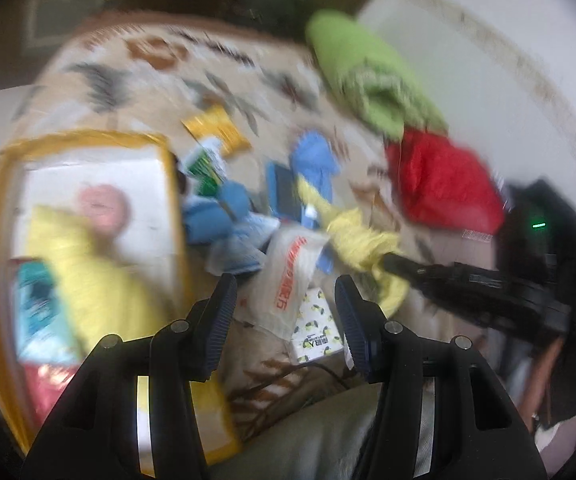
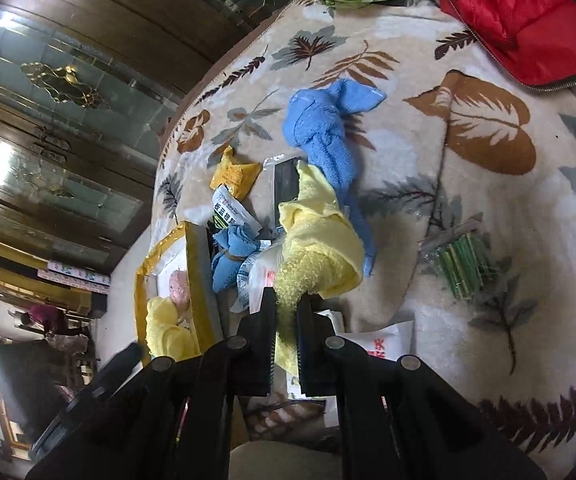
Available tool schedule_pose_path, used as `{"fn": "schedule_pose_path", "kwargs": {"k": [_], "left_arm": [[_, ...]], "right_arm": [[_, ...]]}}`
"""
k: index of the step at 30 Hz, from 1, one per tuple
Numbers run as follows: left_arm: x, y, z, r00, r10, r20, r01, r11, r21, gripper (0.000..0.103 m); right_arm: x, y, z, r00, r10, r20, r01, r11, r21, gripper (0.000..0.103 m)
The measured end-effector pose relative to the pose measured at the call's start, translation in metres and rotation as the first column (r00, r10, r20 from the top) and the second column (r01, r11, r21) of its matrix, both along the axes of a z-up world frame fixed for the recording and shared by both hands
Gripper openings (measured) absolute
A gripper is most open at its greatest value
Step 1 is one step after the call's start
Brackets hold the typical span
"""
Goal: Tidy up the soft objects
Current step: 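Grasp the white red-lettered packet with the left gripper while the right holds the towel, then lower the towel into the tray with the right gripper while the left lowers the packet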
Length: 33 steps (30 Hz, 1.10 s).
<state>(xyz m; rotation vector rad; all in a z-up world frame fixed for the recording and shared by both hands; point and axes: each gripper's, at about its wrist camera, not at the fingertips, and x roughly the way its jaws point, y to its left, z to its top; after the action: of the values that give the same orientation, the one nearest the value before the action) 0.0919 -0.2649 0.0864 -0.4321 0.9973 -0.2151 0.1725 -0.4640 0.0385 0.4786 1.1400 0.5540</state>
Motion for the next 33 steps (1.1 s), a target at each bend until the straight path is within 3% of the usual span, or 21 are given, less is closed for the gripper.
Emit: {"fn": "schedule_pose_path", "kwargs": {"k": [4,8,10,12,14,18,23,24,26,28,33], "left_arm": [[0.048,-0.034,-0.038,0.987,-0.081,-0.136,0.099,0.986,0.132,0.051],[0.077,-0.055,-0.075,0.953,-0.143,-0.267,0.186,0.973,0.14,0.051],[0.081,-0.064,-0.083,0.944,-0.157,-0.292,0.21,0.964,0.162,0.047],[0.078,-0.062,-0.076,0.953,-0.157,-0.258,0.201,0.967,0.154,0.032],[0.073,-0.051,-0.066,0.96,-0.151,-0.234,0.176,0.98,0.093,0.014],[0.05,-0.014,-0.035,0.983,-0.106,-0.149,0.093,0.992,-0.09,0.011],[0.005,0.042,0.001,1.0,0.016,-0.026,-0.022,0.975,-0.222,0.011],[-0.01,0.059,0.011,0.997,0.068,0.034,-0.057,0.966,-0.251,0.011],[-0.034,0.084,0.026,0.982,0.156,0.102,-0.125,0.958,-0.259,0.011],[-0.061,0.117,0.033,0.953,0.268,0.142,-0.228,0.941,-0.251,0.011],[-0.084,0.192,0.018,0.877,0.473,0.085,-0.437,0.858,-0.27,0.011]], "right_arm": [[-0.005,-0.016,0.001,1.0,-0.015,0.017,0.014,0.999,0.036,0.006],[-0.014,-0.02,0.011,0.998,-0.01,0.055,0.007,0.999,0.05,0.006],[-0.02,-0.018,0.017,0.996,-0.007,0.085,0.003,0.999,0.049,0.006],[-0.023,-0.02,0.025,0.994,-0.016,0.106,0.009,0.998,0.07,0.006],[-0.028,-0.022,0.035,0.99,-0.025,0.135,0.011,0.995,0.102,0.006],[-0.042,-0.013,0.064,0.974,-0.013,0.225,-0.018,0.99,0.136,0.006],[-0.057,0.022,0.096,0.948,0.053,0.313,-0.106,0.983,0.153,0.006],[-0.059,0.032,0.101,0.945,0.073,0.319,-0.131,0.978,0.163,0.006],[-0.064,0.054,0.109,0.937,0.118,0.329,-0.187,0.965,0.185,0.006],[-0.067,0.08,0.114,0.926,0.161,0.342,-0.237,0.952,0.192,0.006],[-0.061,0.156,0.104,0.911,0.256,0.323,-0.338,0.913,0.23,0.006]]}}
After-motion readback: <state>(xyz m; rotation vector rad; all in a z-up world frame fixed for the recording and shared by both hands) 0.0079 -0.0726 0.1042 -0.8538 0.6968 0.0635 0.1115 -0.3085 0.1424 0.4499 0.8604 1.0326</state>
